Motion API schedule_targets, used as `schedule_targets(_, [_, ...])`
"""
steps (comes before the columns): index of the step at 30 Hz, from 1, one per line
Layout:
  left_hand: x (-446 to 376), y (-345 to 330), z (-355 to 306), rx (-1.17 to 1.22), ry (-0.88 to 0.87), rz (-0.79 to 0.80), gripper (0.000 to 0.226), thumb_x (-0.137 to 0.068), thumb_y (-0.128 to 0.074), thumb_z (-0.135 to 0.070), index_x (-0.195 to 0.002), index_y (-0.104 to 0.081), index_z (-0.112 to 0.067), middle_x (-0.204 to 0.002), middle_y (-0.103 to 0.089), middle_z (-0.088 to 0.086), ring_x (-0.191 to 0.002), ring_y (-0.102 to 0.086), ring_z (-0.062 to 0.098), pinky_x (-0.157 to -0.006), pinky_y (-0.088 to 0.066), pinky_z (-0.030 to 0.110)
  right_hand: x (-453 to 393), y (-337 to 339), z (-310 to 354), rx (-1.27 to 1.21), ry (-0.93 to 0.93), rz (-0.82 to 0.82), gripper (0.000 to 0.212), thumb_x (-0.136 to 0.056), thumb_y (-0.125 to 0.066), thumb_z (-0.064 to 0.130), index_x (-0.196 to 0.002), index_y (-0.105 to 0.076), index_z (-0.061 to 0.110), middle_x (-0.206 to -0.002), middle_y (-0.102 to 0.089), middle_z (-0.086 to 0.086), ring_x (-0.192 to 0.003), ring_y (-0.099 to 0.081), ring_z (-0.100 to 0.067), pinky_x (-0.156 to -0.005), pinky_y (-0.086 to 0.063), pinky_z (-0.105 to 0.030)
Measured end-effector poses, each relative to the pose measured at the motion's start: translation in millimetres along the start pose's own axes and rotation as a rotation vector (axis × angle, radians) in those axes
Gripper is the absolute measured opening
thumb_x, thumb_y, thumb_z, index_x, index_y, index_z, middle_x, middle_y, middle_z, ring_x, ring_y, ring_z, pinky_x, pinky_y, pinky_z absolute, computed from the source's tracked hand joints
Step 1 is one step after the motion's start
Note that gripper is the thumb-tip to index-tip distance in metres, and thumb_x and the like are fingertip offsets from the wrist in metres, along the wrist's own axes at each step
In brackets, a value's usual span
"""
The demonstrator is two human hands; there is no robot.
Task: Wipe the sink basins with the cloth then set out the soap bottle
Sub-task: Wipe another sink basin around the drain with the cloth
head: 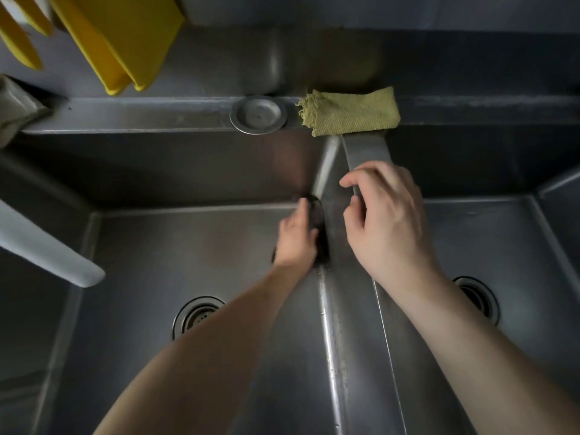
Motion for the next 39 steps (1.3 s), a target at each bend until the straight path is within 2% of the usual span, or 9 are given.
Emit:
schedule_targets(5, [-4,-11,-6,-0.048,-0.047,0.072,0.063,-0.095,-0.047,-0.011,-0.156,-0.032,-0.017,-0.156,-0.041,0.008,-0.135,-0.037,0.033,-0.114,-0.018,0.027,0,1,1,0.019,-0.009,0.018,0.024,-0.087,-0.057,0.002,-0.106,-0.067,0.011,-0.113,-0.062,-0.005,-0.106,-0.057,-0.028,-0.091,-0.048,-0.042])
schedule_targets(10, [10,2,-13,-0.190,-0.063,0.177,0.060,-0.099,-0.043,-0.012,-0.156,-0.029,-0.018,-0.157,-0.036,0.007,-0.123,-0.038,0.037,-0.112,-0.023,0.033,0,3,3,0.027,-0.012,0.028,0.024,-0.086,-0.056,0.004,-0.107,-0.067,0.012,-0.113,-0.062,-0.005,-0.107,-0.057,-0.028,-0.092,-0.047,-0.041])
schedule_targets(13, [49,16,-10,-0.227,-0.173,0.210,0.057,-0.099,-0.045,-0.013,-0.155,-0.031,-0.018,-0.152,-0.041,0.003,-0.111,-0.041,0.033,-0.107,-0.031,0.033,0,4,4,0.028,-0.005,0.039,0.024,-0.087,-0.054,0.007,-0.107,-0.066,0.011,-0.114,-0.061,-0.006,-0.107,-0.056,-0.028,-0.092,-0.047,-0.041])
schedule_targets(16, [75,23,-2,-0.291,-0.271,0.234,0.054,-0.103,-0.044,-0.019,-0.155,-0.031,-0.018,-0.152,-0.041,0.001,-0.112,-0.042,0.029,-0.108,-0.035,0.033,0,3,4,0.026,-0.002,0.046,0.024,-0.087,-0.054,0.007,-0.107,-0.067,0.011,-0.114,-0.061,-0.006,-0.108,-0.057,-0.028,-0.091,-0.048,-0.043])
schedule_targets(20, [62,17,-1,-0.249,-0.237,0.174,0.054,-0.101,-0.047,-0.016,-0.154,-0.036,-0.016,-0.151,-0.045,0.003,-0.110,-0.042,0.031,-0.106,-0.037,0.035,1,3,2,0.026,-0.004,0.042,0.024,-0.087,-0.055,0.007,-0.107,-0.067,0.011,-0.114,-0.062,-0.005,-0.107,-0.057,-0.028,-0.091,-0.048,-0.043])
schedule_targets(27, [-15,0,-7,-0.198,-0.011,0.082,0.058,-0.093,-0.049,-0.009,-0.149,-0.045,-0.024,-0.151,-0.048,0.001,-0.116,-0.048,0.035,-0.104,-0.028,0.031,0,0,-1,0.022,0.010,0.019,0.023,-0.085,-0.058,0.002,-0.104,-0.068,0.011,-0.113,-0.062,-0.006,-0.105,-0.058,-0.029,-0.090,-0.048,-0.044])
schedule_targets(31, [11,5,-10,-0.187,-0.046,0.121,0.055,-0.096,-0.048,-0.008,-0.149,-0.044,-0.021,-0.151,-0.046,0.003,-0.116,-0.046,0.037,-0.109,-0.027,0.035,0,3,1,0.022,0.011,0.025,0.023,-0.085,-0.057,0.003,-0.105,-0.068,0.010,-0.114,-0.062,-0.008,-0.106,-0.058,-0.031,-0.090,-0.049,-0.046])
schedule_targets(35, [67,9,-9,-0.096,-0.054,0.171,0.052,-0.100,-0.047,-0.012,-0.151,-0.043,-0.023,-0.152,-0.045,0.000,-0.110,-0.041,0.034,-0.109,-0.034,0.036,0,1,2,0.049,-0.001,0.030,0.022,-0.086,-0.055,0.006,-0.104,-0.067,0.011,-0.115,-0.062,-0.008,-0.107,-0.057,-0.030,-0.089,-0.047,-0.045])
schedule_targets(39, [111,6,-4,0.090,0.054,0.187,0.052,-0.101,-0.049,-0.016,-0.150,-0.042,-0.030,-0.150,-0.046,-0.006,-0.114,-0.039,0.025,-0.111,-0.034,0.033,0,0,0,0.040,-0.002,0.022,0.022,-0.086,-0.055,0.005,-0.104,-0.067,0.011,-0.115,-0.062,-0.008,-0.108,-0.056,-0.029,-0.090,-0.046,-0.043])
Point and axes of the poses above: each hand's wrist, its own x-axis away from the middle knuckle, its own y-axis out of the back of the hand, z = x × y, the point moved 3 cm from there along -x, towards the middle knuckle
